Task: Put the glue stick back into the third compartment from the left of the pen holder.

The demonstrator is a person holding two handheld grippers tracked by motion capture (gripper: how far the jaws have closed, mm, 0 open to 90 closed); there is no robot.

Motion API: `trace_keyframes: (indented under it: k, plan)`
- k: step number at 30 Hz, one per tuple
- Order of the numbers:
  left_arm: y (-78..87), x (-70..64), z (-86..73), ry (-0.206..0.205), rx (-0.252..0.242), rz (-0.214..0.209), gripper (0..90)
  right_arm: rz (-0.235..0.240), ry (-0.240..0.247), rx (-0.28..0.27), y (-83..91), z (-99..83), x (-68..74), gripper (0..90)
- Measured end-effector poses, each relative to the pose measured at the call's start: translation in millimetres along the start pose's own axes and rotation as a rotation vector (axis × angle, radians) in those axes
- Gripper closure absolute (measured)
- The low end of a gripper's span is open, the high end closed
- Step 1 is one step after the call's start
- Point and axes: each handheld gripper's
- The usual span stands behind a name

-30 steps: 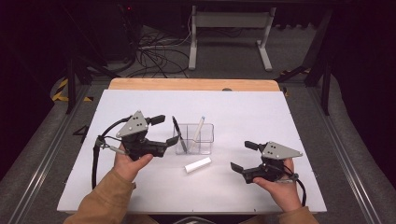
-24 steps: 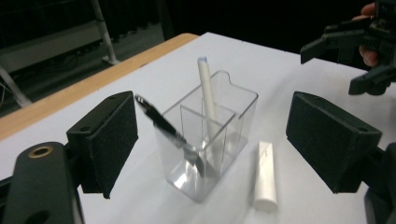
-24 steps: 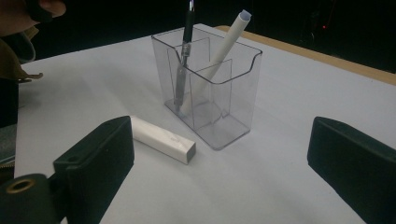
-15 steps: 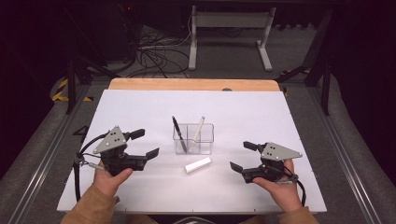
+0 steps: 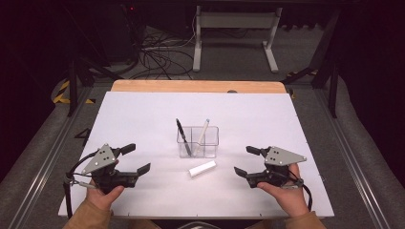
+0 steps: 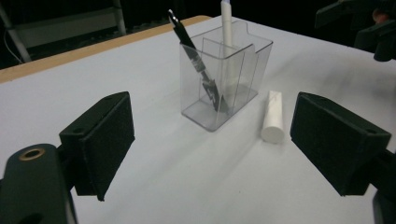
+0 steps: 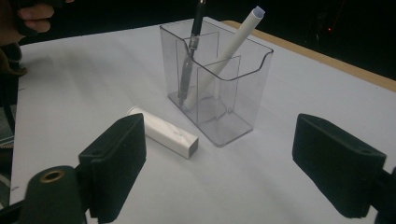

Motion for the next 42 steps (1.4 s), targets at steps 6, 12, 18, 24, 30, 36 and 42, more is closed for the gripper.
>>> trace_keyframes:
  k: [6,12,18,24,30,36,42]
  plan:
    - [3.7,-1.3,-13.3,-0.013,0.027,0.016,14.1,0.001,0.018,0.012,-0.9,-0.2,0.5,19.6]
    - [5.6,-2.7,-25.7,0.036,0.043,0.014,14.4,0.002,0.023,0.019,-2.4,0.5,2.7,16.6]
    - [7.5,-1.4,-28.2,0.046,0.039,0.05,14.5,-0.015,0.014,-0.003,-3.5,2.8,5.0,13.1]
    - [8.7,-2.5,-27.0,0.019,0.044,0.074,14.5,0.018,0.023,0.035,-5.4,8.8,7.9,18.4]
    - [8.8,-2.5,-27.3,0.022,0.046,0.076,14.6,0.039,0.058,0.055,-5.5,16.4,8.2,21.7]
    - [13.0,-4.3,-29.1,0.026,0.045,0.09,14.6,0.072,0.112,0.101,-12.2,28.9,11.3,24.0]
    - [18.9,-4.3,-32.0,0.029,0.05,0.108,14.6,0.104,0.159,0.176,-25.9,39.7,13.4,26.5]
Point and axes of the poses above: each handheld gripper's, and its own axes: y roughly backward along the jaws, z roughly out of its top, x roughly to its left, and after that the axes turned 15 degrees about -y, right-handed
